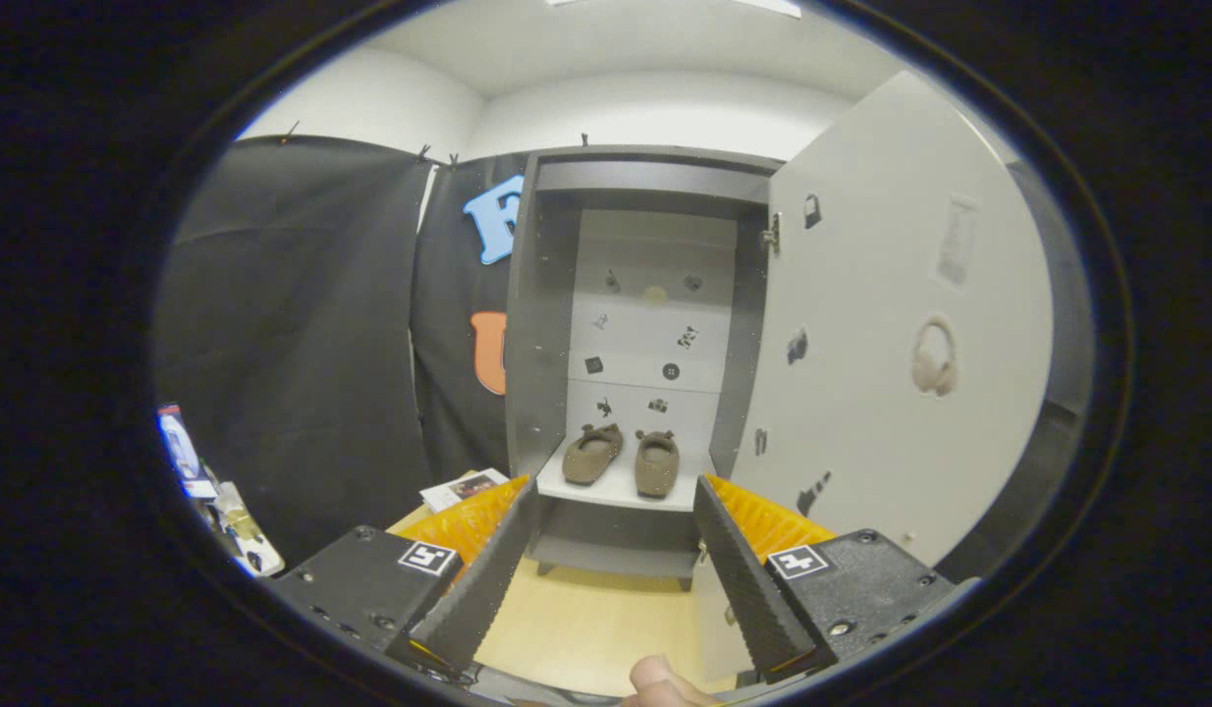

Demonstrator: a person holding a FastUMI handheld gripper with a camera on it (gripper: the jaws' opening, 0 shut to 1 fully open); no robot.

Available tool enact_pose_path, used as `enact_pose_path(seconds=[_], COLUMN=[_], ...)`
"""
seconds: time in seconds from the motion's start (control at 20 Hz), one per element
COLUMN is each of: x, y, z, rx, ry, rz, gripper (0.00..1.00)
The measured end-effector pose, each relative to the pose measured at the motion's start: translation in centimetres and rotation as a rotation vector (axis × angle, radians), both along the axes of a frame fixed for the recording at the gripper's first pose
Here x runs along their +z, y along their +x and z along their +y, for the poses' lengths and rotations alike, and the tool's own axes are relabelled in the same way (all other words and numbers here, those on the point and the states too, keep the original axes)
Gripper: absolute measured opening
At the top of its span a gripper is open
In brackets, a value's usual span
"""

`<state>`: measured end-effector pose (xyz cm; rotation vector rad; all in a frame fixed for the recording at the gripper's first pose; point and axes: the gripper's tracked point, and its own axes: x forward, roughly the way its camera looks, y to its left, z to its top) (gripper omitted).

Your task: Open the shoe cabinet door, grab the shoes and put them into the shoe cabinet, then close the shoe cabinet door.

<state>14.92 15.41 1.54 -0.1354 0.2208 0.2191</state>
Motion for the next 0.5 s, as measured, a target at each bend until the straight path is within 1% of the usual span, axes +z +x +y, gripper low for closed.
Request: enact_pose_path(seconds=[0.1,0.3,0.5], x=[1.3,3.8,4.4], y=[-2.7,-7.3,-10.3], z=[-3.0,-10.6,-18.4], rx=[-0.008,-0.05,-0.1], ry=[0.015,0.036,0.075], rz=[-0.013,-0.066,-0.096], gripper=[1.0,1.0,1.0])
